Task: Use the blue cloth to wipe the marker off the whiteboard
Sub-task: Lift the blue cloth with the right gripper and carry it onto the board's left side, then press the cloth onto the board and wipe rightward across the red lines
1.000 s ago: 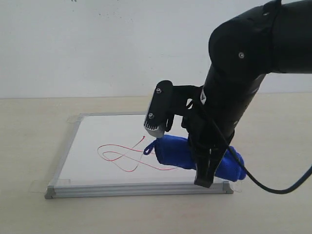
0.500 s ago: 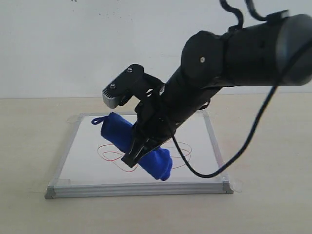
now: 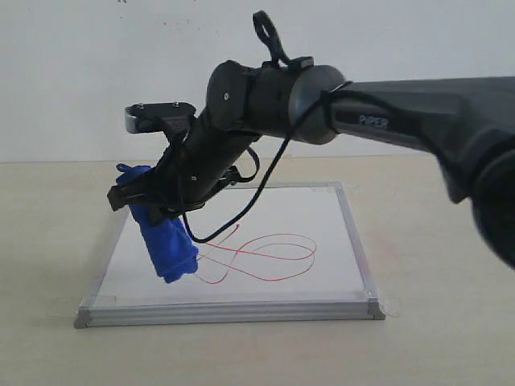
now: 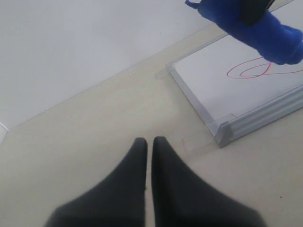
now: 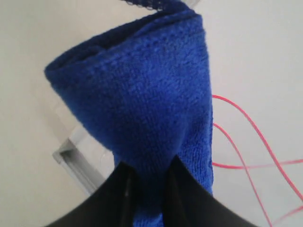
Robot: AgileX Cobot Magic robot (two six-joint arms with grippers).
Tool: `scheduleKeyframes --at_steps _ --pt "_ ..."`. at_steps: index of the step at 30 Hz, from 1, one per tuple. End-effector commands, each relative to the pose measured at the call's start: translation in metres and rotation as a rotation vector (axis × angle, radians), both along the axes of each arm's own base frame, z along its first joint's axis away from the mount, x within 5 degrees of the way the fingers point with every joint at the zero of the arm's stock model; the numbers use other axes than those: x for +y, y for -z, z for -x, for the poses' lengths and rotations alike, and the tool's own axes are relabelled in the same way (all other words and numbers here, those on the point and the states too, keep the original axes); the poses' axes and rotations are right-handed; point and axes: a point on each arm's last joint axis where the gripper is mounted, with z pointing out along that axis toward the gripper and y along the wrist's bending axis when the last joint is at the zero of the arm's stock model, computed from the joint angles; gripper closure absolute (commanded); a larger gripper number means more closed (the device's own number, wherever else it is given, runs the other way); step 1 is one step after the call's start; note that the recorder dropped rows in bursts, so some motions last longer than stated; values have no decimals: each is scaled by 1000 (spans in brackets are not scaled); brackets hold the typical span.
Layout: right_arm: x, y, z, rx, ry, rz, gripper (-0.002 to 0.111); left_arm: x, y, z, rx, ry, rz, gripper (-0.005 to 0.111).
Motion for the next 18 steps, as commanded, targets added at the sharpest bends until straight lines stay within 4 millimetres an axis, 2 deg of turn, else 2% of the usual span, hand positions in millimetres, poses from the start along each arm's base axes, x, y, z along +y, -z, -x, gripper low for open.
scheduleKeyframes --at_steps 1,9,18 --pt "16 8 -15 48 69 -47 108 0 1 0 -2 4 -3 103" --pt "32 35 -37 41 119 -64 108 0 1 0 -2 4 -3 103" --pt "40 86 -46 91 129 -25 108 0 1 0 -2 4 -3 103"
